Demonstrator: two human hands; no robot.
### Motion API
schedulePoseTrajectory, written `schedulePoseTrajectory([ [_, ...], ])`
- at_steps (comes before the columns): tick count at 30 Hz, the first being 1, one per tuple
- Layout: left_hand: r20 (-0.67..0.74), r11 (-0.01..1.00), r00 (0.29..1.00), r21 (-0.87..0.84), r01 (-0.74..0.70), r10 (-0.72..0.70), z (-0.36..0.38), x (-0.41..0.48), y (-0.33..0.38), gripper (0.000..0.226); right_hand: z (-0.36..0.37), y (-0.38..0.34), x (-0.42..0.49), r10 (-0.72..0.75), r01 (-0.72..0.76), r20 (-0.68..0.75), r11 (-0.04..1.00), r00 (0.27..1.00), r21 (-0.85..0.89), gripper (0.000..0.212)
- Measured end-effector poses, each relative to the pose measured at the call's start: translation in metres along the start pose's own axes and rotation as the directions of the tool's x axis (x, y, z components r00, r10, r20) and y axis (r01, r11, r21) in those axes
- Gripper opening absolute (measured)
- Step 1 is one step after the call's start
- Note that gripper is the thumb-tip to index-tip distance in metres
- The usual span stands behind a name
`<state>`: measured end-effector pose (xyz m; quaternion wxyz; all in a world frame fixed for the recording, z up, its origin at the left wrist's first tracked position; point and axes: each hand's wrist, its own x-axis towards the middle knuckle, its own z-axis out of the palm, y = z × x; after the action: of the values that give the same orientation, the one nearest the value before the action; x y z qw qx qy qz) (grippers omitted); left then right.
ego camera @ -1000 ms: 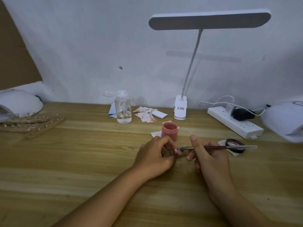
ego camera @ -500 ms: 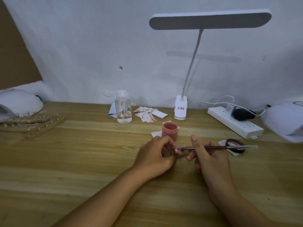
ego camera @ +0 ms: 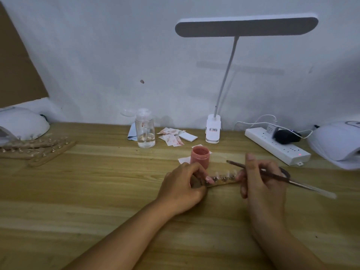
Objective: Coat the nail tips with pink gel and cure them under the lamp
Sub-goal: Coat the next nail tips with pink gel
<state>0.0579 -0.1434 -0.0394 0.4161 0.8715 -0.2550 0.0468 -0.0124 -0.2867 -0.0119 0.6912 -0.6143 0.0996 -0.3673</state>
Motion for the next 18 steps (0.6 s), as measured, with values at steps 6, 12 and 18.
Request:
schedulePoseTrajectory([
  [6, -0.073, 1.0, 0.997, 0.027, -0.01, 0.012, 0.0, 0.0, -0.002, 0.012, -0.01, 0.003, 0.009, -0.229, 0.251, 0.113, 0.929, 0.967, -0.272, 0.006],
  [12, -0.134, 0.985, 0.99, 0.172, -0.009, 0.033, 0.0, -0.001, 0.0, 0.02, -0.016, 0.008, 0.013, -0.3, 0.538, 0.448, 0.519, 0.842, -0.665, 0.009],
  [18, -0.159, 0.967, 0.985, 0.254, -0.02, 0.062, 0.001, -0.001, -0.001, 0.021, -0.012, 0.01, 0.01, -0.209, 0.576, 0.538, 0.357, 0.817, -0.735, 0.027],
])
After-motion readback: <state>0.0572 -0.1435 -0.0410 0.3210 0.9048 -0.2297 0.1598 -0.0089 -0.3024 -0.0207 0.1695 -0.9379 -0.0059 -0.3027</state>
